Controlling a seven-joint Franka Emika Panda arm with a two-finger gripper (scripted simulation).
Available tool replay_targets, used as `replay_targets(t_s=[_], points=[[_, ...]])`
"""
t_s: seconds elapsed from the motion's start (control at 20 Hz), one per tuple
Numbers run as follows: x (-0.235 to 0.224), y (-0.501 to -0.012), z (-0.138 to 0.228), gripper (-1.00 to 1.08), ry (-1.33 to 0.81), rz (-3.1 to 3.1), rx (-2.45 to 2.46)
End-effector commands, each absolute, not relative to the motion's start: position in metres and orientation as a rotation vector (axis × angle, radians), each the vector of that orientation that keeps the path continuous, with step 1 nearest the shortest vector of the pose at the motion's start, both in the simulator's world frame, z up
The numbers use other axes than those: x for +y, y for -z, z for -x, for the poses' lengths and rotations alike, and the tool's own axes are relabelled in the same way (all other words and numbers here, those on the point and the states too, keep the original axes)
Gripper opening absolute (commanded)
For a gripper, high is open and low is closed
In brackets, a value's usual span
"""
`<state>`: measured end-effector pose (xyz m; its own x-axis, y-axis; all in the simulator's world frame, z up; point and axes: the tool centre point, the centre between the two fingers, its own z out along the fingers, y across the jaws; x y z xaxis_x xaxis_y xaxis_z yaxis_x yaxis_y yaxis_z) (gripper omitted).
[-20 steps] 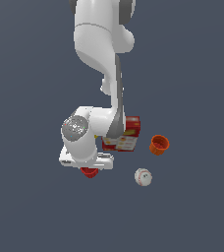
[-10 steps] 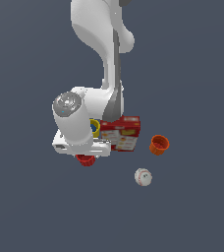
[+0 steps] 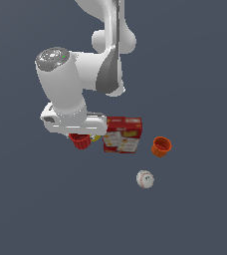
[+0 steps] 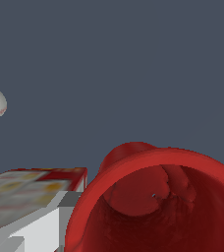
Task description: Pick up a designated object from a clutter of objects.
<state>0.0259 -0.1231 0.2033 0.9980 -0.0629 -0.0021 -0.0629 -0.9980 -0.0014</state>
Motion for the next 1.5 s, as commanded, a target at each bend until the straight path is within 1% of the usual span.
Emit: replay_targets(t_s=[0.0,0.55,0.85,1.15,1.45], points=[[-0.128,-0.228,-0.014,-1.00,0.000,3.139,0.099],[-0.150,-0.340,0.041,-1.00,0.000,3.138,0.099],[-0.161,-0.393,0.065,-1.00,0.000,3.139,0.100],[-0.169,-0.431,0.081,-1.00,0.000,3.139,0.099],[-0.173,-0.449,0.088,-1.00,0.000,3.139,0.099]])
